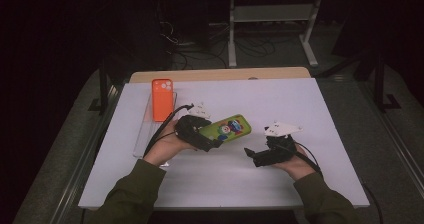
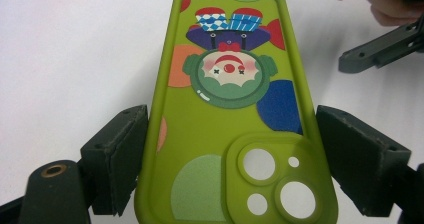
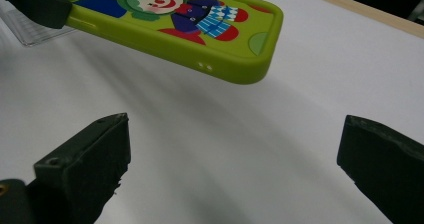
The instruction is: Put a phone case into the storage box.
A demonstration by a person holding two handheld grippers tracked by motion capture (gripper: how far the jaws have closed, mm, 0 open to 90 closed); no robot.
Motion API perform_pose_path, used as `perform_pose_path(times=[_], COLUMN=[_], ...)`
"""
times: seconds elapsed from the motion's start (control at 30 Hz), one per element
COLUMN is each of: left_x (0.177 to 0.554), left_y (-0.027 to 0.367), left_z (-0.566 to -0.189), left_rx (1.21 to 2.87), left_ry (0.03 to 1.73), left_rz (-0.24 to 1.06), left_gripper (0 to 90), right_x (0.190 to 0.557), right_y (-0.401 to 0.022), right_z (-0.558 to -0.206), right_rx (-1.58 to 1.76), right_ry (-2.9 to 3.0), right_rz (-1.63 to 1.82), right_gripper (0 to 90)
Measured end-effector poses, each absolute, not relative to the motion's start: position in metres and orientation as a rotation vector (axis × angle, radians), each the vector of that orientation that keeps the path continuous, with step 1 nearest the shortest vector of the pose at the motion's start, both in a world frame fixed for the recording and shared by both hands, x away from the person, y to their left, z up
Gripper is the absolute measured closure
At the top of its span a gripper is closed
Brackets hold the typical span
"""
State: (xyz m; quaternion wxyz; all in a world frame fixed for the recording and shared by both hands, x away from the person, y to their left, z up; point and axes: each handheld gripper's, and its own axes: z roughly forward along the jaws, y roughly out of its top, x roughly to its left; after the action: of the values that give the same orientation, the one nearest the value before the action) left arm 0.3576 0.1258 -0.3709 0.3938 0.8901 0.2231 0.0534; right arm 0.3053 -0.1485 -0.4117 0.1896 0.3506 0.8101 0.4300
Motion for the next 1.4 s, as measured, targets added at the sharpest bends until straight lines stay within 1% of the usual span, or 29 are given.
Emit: perform_pose_path(times=[0.17, 0.23, 0.5, 0.8, 1.0, 1.03, 1.17, 1.3, 1.4], left_x=[0.358, 0.357, 0.357, 0.359, 0.357, 0.358, 0.356, 0.358, 0.357], left_y=[0.126, 0.125, 0.126, 0.130, 0.126, 0.127, 0.124, 0.125, 0.123], left_z=[-0.369, -0.369, -0.369, -0.368, -0.371, -0.370, -0.371, -0.370, -0.371], left_rx=[2.275, 2.249, 2.246, 2.263, 2.259, 2.281, 2.264, 2.288, 2.273], left_ry=[0.549, 0.568, 0.574, 0.565, 0.573, 0.551, 0.566, 0.527, 0.541], left_rz=[0.136, 0.129, 0.133, 0.142, 0.136, 0.143, 0.125, 0.145, 0.138], left_gripper=[16.2, 16.2, 16.2, 16.2, 16.2, 16.2, 16.2, 16.2, 16.2], right_x=[0.312, 0.315, 0.326, 0.321, 0.317, 0.317, 0.316, 0.312, 0.310], right_y=[-0.140, -0.137, -0.127, -0.117, -0.116, -0.116, -0.116, -0.114, -0.112], right_z=[-0.410, -0.410, -0.411, -0.419, -0.417, -0.417, -0.415, -0.412, -0.411], right_rx=[0.961, 0.959, 0.917, 0.827, 0.767, 0.755, 0.706, 0.639, 0.581], right_ry=[2.292, 2.294, 2.303, 2.322, 2.282, 2.276, 2.239, 2.192, 2.168], right_rz=[1.207, 1.214, 1.210, 1.099, 1.053, 1.048, 1.013, 0.974, 0.936], right_gripper=[0.1, 0.1, 0.1, 0.1, 0.1, 0.1, 0.1, 0.1, 0.1])
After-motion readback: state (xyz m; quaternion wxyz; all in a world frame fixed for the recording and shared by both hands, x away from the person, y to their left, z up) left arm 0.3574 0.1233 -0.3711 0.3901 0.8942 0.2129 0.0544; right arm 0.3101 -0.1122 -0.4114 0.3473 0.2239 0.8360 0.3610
